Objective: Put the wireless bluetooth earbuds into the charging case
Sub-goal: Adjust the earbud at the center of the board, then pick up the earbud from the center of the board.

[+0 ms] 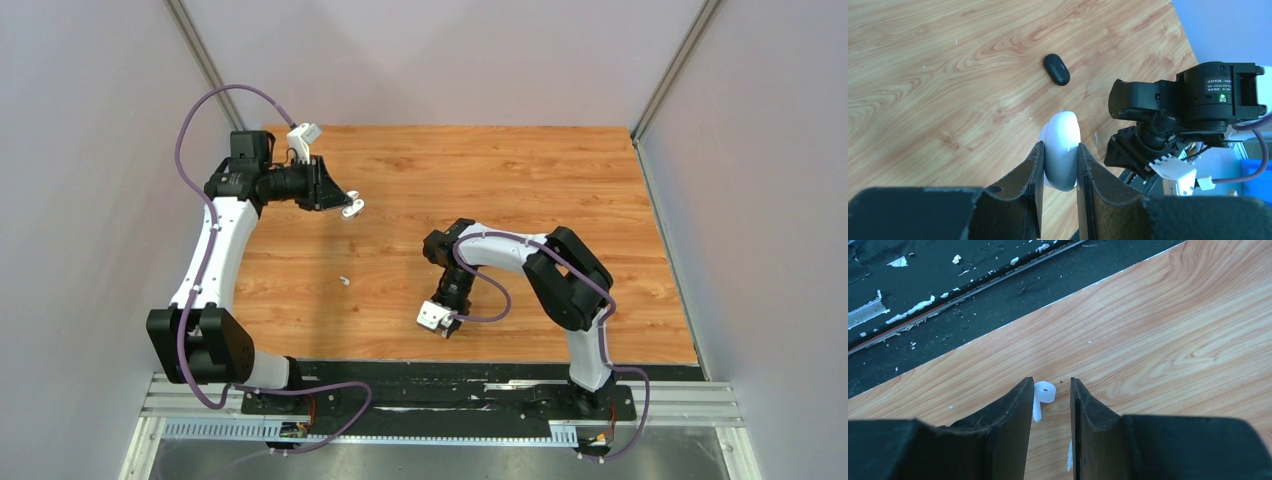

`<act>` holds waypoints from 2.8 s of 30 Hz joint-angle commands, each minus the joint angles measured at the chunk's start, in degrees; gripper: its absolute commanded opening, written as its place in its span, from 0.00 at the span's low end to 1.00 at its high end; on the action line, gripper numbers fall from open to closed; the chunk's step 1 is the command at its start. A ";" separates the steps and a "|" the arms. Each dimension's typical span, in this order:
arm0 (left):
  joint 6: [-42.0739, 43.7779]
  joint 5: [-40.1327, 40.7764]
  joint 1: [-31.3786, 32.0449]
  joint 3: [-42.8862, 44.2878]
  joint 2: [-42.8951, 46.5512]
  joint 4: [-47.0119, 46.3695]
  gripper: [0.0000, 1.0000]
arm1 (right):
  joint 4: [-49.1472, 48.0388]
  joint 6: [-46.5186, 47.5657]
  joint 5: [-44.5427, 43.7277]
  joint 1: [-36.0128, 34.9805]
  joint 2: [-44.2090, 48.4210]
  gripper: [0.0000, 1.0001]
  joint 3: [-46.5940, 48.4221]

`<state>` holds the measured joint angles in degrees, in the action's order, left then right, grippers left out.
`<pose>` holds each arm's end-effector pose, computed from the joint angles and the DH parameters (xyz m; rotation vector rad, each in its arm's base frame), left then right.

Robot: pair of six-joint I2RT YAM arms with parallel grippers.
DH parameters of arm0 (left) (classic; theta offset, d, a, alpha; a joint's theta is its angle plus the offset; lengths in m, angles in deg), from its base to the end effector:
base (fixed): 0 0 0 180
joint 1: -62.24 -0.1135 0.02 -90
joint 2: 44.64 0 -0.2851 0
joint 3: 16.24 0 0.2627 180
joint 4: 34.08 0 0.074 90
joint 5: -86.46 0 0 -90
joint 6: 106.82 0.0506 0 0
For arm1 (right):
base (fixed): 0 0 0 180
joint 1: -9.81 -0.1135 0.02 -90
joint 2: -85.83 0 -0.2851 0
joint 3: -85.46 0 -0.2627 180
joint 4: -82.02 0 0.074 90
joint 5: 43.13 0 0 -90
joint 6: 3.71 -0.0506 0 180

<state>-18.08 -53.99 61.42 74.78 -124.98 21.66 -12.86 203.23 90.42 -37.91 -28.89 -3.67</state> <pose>0.3059 -0.0346 0.3681 0.3836 2.1787 -1.0264 0.2053 0.2776 0.1616 -2.6877 0.5463 1.1594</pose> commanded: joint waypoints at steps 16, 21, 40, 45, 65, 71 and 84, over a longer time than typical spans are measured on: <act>-1.14 -1.03 0.16 1.00 0.00 -2.27 0.00 | -11.71 -31.51 5.71 4.76 -3.55 0.21 3.96; -2.19 -1.85 0.16 1.90 -1.61 -3.50 0.00 | -24.62 -54.23 5.48 8.98 -0.41 0.19 0.74; -2.09 -1.48 0.16 9.62 -8.18 -1.26 0.00 | -51.39 -99.12 -4.85 12.61 17.16 0.37 -13.74; 4.47 -4.13 0.13 10.55 -7.56 1.71 0.00 | -23.36 -56.62 12.53 15.29 16.29 0.40 -6.66; 12.94 -7.11 0.16 8.64 -4.64 10.86 0.00 | -10.13 -15.41 0.82 15.34 5.23 0.42 -4.55; 12.41 -7.33 0.20 8.74 -4.95 10.46 0.00 | -10.45 -16.85 0.79 15.38 3.75 0.41 -3.78; 11.82 -7.16 0.12 7.94 -4.57 9.71 0.00 | -10.04 -14.46 0.25 15.38 0.91 0.31 -1.69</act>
<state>-6.43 -59.98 61.42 82.61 -131.71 32.11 -24.10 185.66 89.80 -22.42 -27.19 -7.12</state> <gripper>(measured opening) 0.316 0.318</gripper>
